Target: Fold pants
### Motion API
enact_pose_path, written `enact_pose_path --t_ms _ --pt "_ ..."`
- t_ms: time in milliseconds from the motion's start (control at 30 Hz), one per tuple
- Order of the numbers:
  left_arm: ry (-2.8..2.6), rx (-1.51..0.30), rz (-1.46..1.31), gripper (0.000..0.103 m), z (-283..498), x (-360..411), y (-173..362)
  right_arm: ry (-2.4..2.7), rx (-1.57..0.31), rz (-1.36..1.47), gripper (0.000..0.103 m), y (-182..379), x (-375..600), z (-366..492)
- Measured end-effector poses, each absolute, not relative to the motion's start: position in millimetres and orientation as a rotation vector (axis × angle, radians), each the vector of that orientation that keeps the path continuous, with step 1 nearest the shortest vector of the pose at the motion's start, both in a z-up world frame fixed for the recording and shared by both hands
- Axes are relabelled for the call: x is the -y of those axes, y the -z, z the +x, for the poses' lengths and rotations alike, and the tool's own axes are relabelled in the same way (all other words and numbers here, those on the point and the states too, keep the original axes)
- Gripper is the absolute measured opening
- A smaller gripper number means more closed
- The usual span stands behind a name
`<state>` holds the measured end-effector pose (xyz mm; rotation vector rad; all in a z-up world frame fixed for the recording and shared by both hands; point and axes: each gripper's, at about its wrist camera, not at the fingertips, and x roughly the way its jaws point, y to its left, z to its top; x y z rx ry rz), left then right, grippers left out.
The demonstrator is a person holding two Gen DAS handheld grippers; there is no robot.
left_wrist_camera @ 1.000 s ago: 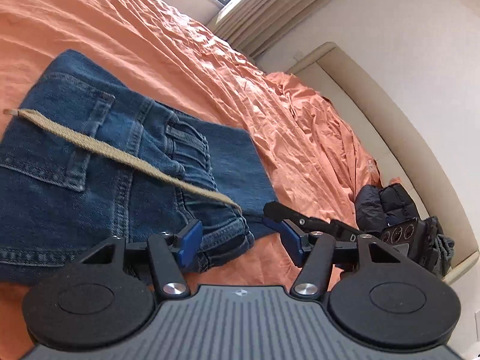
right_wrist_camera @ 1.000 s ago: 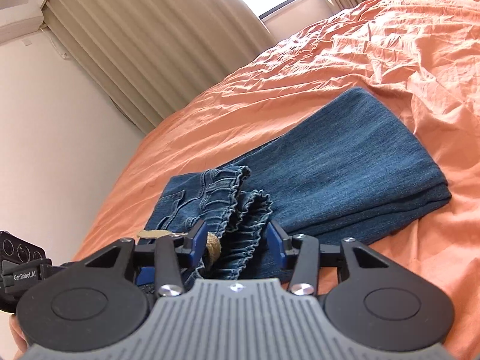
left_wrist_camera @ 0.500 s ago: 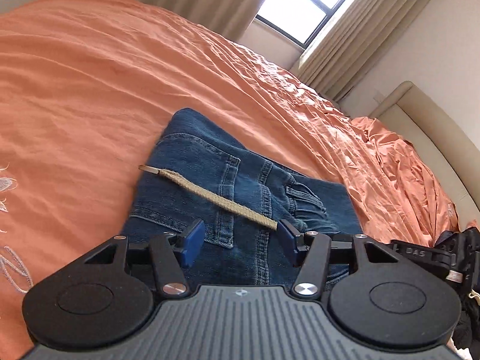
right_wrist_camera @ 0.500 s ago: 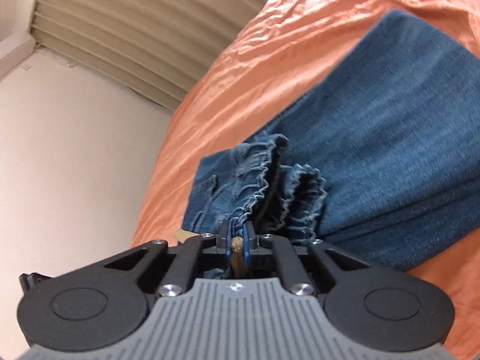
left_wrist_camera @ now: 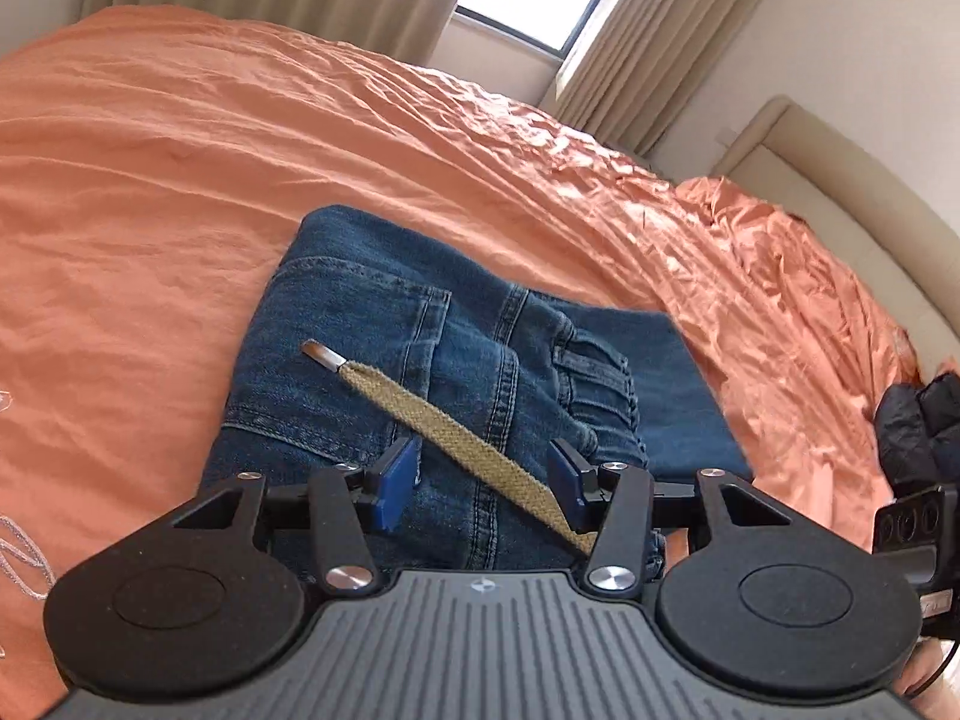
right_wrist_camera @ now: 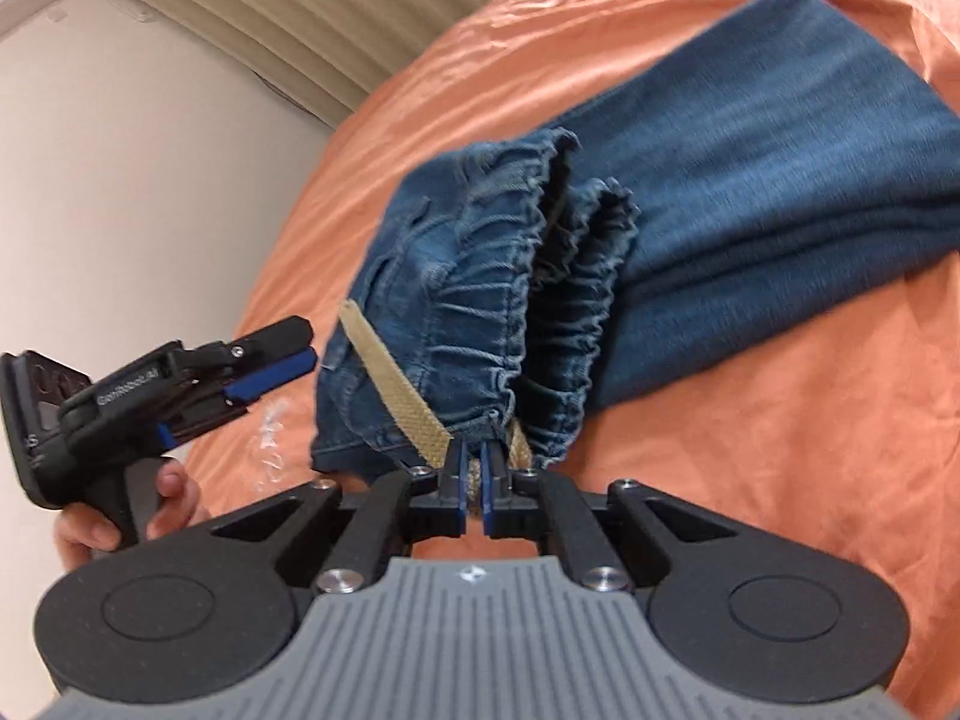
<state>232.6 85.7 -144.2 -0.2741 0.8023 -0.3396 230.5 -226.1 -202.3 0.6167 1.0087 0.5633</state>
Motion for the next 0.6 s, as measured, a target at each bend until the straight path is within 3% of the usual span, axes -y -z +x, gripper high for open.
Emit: enact_pose_path --t_ms 100,167,200,233,300,500,600 --pt "0.302 -0.887 -0.163 0.05 234 -75 157 -0.572 -0.976 0.592 0.002 195 224 231" --pt "0.286 -0.94 -0.142 0.05 236 -77 169 -0.585 -0.956 0.583 0.008 189 225 229" --pt "0.279 -0.968 -0.151 0.05 238 -79 174 -0.587 -0.943 0.577 0.014 187 226 228" --pt "0.277 -0.989 -0.158 0.05 239 -79 178 -0.584 -0.926 0.578 0.032 184 228 227" --pt "0.278 -0.998 -0.142 0.049 238 -79 177 -0.562 -0.898 0.585 0.044 178 232 229" --pt "0.337 -0.885 -0.223 0.046 230 -93 149 -0.514 -0.875 0.765 0.045 181 263 254" --pt "0.303 -0.815 -0.289 0.046 235 -105 143 -0.489 -0.896 0.855 0.055 189 269 277"
